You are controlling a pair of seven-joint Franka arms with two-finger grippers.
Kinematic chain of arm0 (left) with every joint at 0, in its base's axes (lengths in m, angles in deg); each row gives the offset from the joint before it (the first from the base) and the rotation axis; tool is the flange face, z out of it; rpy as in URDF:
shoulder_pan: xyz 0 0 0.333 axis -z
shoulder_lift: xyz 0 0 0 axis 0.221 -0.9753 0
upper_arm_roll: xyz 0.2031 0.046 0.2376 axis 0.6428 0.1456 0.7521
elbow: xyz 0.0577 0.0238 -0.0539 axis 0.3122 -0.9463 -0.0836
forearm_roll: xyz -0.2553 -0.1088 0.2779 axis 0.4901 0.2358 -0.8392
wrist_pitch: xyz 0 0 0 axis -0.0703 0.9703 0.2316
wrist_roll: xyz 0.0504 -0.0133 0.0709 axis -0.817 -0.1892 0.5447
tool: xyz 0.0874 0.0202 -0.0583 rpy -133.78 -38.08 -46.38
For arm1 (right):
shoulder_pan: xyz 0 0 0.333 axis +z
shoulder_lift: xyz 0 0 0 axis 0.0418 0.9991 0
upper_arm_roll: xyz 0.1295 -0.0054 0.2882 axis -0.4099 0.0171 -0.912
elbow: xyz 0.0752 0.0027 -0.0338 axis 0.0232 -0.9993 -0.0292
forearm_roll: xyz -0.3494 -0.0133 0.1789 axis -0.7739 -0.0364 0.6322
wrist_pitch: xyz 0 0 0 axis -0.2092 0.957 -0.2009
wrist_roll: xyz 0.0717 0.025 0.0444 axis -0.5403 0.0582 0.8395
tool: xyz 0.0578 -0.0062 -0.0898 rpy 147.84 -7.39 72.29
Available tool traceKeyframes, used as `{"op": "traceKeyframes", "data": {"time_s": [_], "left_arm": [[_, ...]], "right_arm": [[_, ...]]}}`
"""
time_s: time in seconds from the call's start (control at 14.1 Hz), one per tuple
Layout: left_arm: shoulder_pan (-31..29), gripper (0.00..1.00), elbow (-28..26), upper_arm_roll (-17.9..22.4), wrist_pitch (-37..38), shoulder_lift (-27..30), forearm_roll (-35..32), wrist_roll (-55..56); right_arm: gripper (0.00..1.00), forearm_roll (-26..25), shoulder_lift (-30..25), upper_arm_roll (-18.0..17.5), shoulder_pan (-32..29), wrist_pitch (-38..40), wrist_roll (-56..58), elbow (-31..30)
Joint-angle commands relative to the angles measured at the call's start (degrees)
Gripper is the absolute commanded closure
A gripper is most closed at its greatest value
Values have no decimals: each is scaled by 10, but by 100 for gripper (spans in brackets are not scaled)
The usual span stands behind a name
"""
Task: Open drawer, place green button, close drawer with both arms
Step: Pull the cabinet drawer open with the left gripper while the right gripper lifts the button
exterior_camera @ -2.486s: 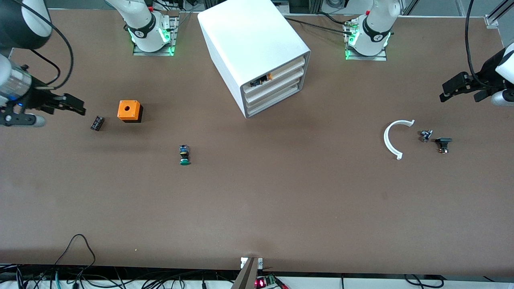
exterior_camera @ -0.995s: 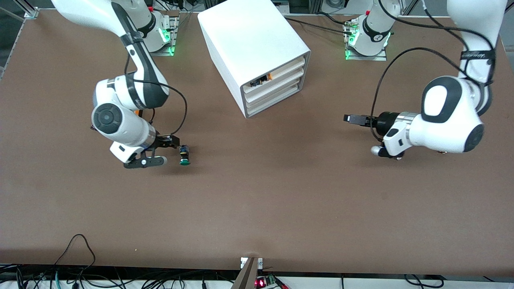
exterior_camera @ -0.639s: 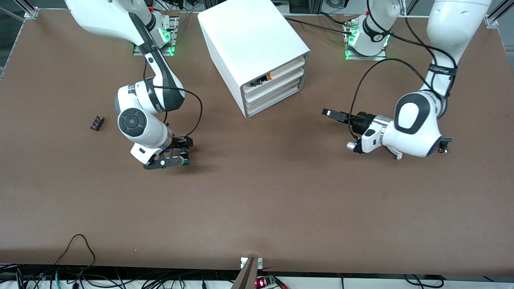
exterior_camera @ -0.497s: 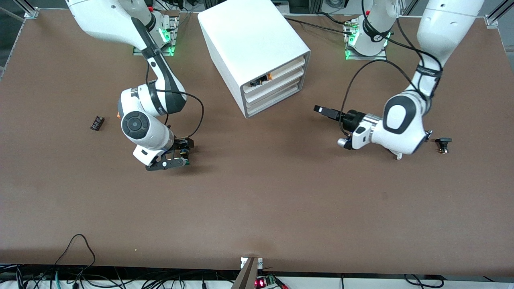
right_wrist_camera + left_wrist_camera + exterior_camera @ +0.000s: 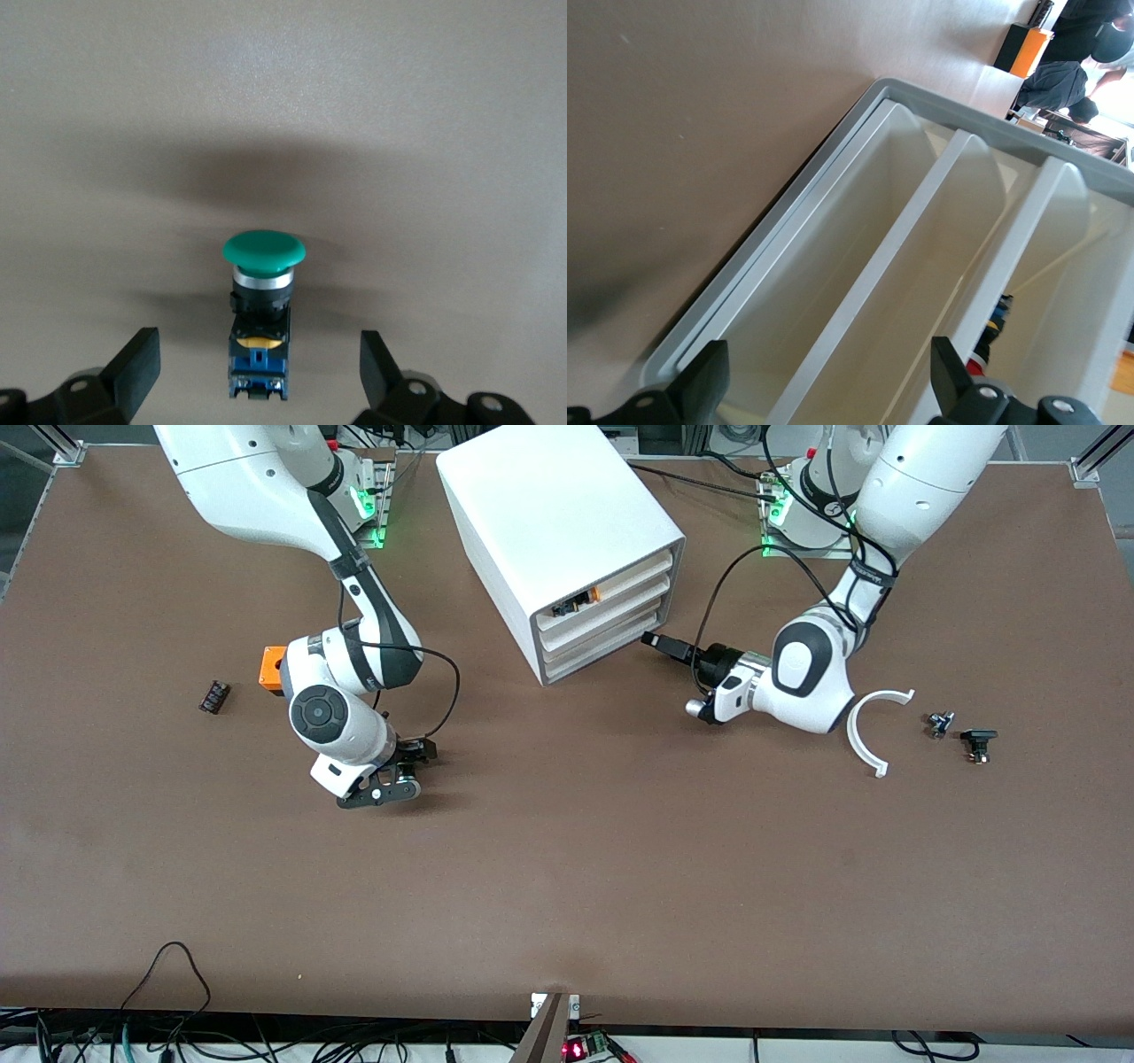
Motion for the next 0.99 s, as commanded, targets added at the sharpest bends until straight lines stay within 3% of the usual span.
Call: {"op": "traceKeyframes", "data": {"time_s": [0.0, 0.07, 0.21, 0.36, 0.5, 0.57, 0.64, 0.71, 0.78, 0.92], "left_arm": [[13, 0, -23, -19, -36, 3, 34, -17], [20, 1, -29, -21, -48, 2, 52, -17], [37, 18, -36, -26, -70, -3, 71, -17], [44, 53, -38, -35, -87, -8, 74, -17], [49, 67, -39, -37, -97, -10, 74, -18], [51, 87, -40, -37, -98, -10, 74, -18], [51, 94, -41, -37, -98, -10, 74, -18], [51, 95, -41, -37, -98, -10, 74, -18], [51, 100, -41, -37, -98, -10, 74, -18], [51, 100, -41, -37, -97, -10, 74, -17]], "right_arm": [[0, -3, 2, -3, -1, -11, 4, -9], [1, -3, 3, -3, -1, -18, 4, -14], [10, -3, 2, -3, -1, -46, 4, -34], [30, -3, 1, -3, -1, -50, 4, -42], [54, -3, 2, -3, -1, -46, 3, -42], [66, -3, 2, -3, -1, -45, 1, -42], [74, -3, 1, -8, -1, -45, -3, -41], [80, -3, 1, -14, -1, -45, -5, -39], [84, -2, 0, -14, -1, -45, -5, -35], [89, -2, -8, -14, -2, -43, -2, -29]]}}
